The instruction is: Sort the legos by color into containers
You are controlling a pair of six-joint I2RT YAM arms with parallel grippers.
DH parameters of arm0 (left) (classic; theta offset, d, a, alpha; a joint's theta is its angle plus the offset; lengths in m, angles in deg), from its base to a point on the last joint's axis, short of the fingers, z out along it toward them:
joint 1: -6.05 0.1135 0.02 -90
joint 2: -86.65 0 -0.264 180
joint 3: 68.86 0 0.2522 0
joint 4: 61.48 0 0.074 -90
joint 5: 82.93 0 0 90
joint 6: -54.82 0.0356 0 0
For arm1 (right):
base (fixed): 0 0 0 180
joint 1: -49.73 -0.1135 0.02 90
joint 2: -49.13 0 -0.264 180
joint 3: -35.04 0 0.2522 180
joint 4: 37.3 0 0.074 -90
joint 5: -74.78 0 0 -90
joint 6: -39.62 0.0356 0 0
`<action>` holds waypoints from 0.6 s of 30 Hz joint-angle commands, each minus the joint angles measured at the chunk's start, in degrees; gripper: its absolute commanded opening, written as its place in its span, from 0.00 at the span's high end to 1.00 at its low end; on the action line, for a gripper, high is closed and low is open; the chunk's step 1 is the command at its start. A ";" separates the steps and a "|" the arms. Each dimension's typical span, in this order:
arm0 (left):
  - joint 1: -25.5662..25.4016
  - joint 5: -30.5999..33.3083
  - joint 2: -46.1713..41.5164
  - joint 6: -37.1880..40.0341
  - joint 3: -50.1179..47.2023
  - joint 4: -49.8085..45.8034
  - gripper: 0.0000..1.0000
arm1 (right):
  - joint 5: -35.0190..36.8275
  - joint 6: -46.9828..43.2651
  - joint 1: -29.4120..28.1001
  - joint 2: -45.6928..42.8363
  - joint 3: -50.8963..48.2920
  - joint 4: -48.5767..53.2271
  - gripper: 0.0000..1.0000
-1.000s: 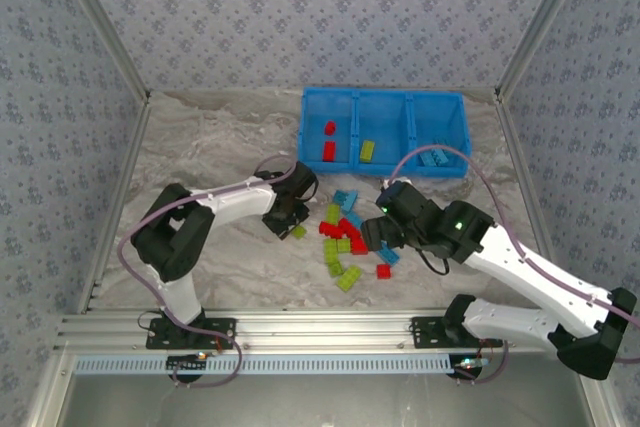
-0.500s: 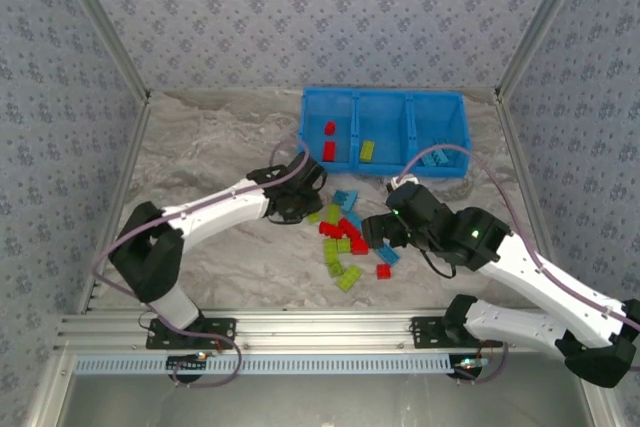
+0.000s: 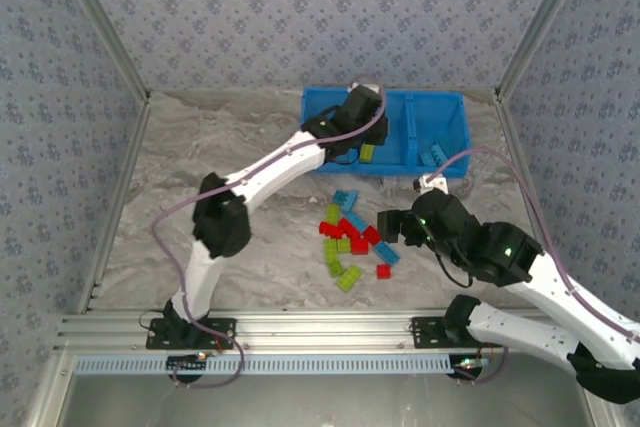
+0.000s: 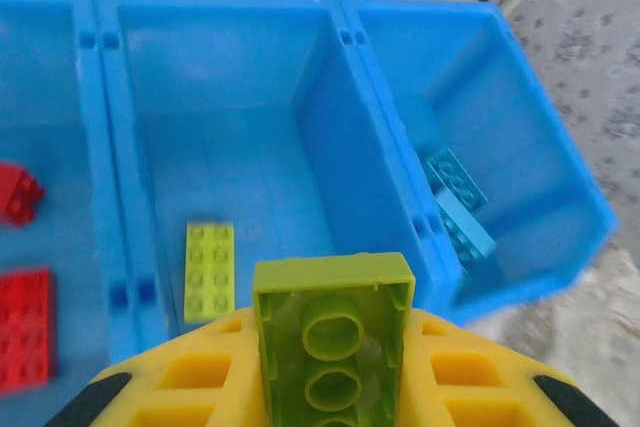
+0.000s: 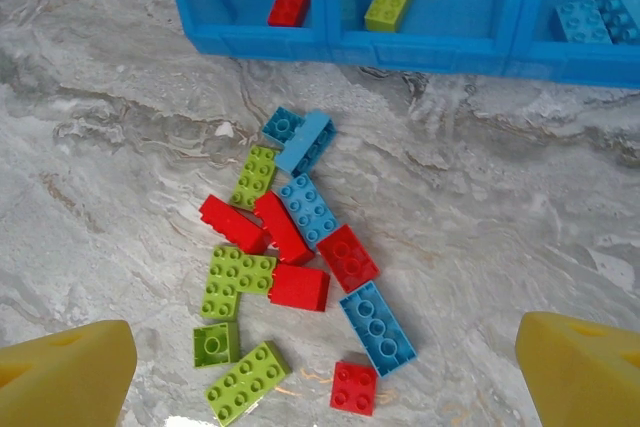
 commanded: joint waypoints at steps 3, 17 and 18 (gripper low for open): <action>0.49 3.03 14.16 6.15 23.29 -11.15 0.70 | 2.45 3.66 -0.25 -3.53 -1.23 3.74 0.00; -0.96 -2.55 8.06 5.82 33.69 -23.97 0.48 | 3.73 4.80 -0.12 -5.17 -4.47 6.81 0.00; -1.70 -2.88 5.14 7.12 30.90 -24.54 0.48 | 3.73 4.13 0.04 -4.59 -5.48 6.32 0.00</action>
